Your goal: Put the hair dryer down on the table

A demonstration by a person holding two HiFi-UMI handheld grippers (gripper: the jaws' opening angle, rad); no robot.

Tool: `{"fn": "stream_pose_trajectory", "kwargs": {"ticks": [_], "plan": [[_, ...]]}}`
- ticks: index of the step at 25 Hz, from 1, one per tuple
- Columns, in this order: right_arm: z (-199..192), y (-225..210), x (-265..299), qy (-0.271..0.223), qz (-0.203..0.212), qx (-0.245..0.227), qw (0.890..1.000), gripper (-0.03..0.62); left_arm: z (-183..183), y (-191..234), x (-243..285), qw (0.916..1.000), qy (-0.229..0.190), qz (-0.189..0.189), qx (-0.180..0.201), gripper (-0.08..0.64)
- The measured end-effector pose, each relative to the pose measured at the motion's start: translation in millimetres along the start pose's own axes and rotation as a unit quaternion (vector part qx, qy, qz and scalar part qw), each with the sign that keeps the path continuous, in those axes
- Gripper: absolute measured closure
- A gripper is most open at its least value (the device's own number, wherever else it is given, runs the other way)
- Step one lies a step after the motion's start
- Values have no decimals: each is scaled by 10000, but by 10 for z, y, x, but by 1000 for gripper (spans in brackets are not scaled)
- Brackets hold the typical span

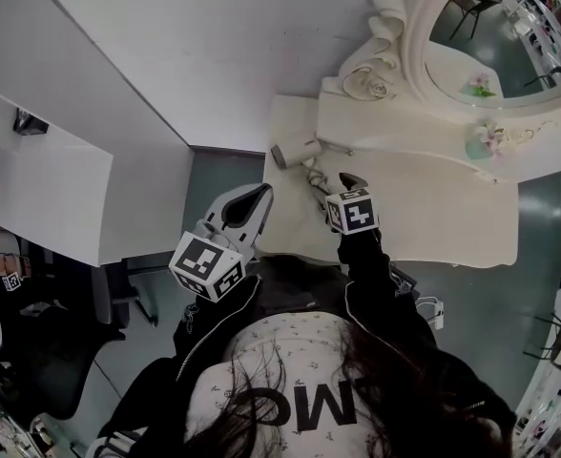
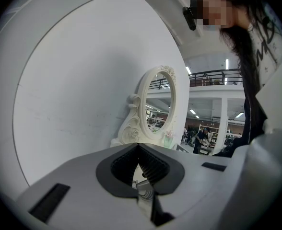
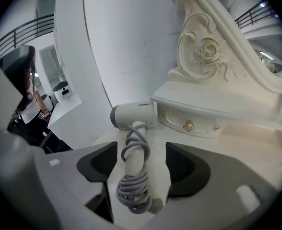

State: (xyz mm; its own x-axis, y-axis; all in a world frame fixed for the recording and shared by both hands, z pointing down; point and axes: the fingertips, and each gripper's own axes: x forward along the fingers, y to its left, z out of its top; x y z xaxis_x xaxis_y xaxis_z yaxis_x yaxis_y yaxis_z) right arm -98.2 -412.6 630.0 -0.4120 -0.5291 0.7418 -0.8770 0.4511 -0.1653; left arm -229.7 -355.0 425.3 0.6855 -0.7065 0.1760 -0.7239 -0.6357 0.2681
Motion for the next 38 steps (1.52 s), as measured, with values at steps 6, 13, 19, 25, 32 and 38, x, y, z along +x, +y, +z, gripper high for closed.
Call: {"fn": "stream_pose_trajectory", "kwargs": {"ticks": [6, 13, 19, 25, 32, 38], "plan": [[197, -12, -534, -903, -85, 327, 9953, 267, -122, -170, 96, 9994, 166, -275, -101, 565], [297, 183, -1109, -1584, 398, 605, 9847, 272, -235, -405, 179, 9983, 256, -503, -162, 565], [186, 292, -1426, -1803, 705, 665, 9788, 272, -266, -634, 233, 9977, 267, -611, -81, 565], [-27, 275, -1790, -1959, 827, 714, 9745, 293, -260, -1019, 237, 9977, 243, -637, 43, 565], [-411, 305, -2336, -2148, 1004, 666, 9692, 293, -360, -1640, 163, 9978, 233, -597, 172, 565], [-888, 336, -2851, -2307, 1063, 638, 9651, 301, -540, -2303, -5, 9973, 218, -639, 288, 565]]}}
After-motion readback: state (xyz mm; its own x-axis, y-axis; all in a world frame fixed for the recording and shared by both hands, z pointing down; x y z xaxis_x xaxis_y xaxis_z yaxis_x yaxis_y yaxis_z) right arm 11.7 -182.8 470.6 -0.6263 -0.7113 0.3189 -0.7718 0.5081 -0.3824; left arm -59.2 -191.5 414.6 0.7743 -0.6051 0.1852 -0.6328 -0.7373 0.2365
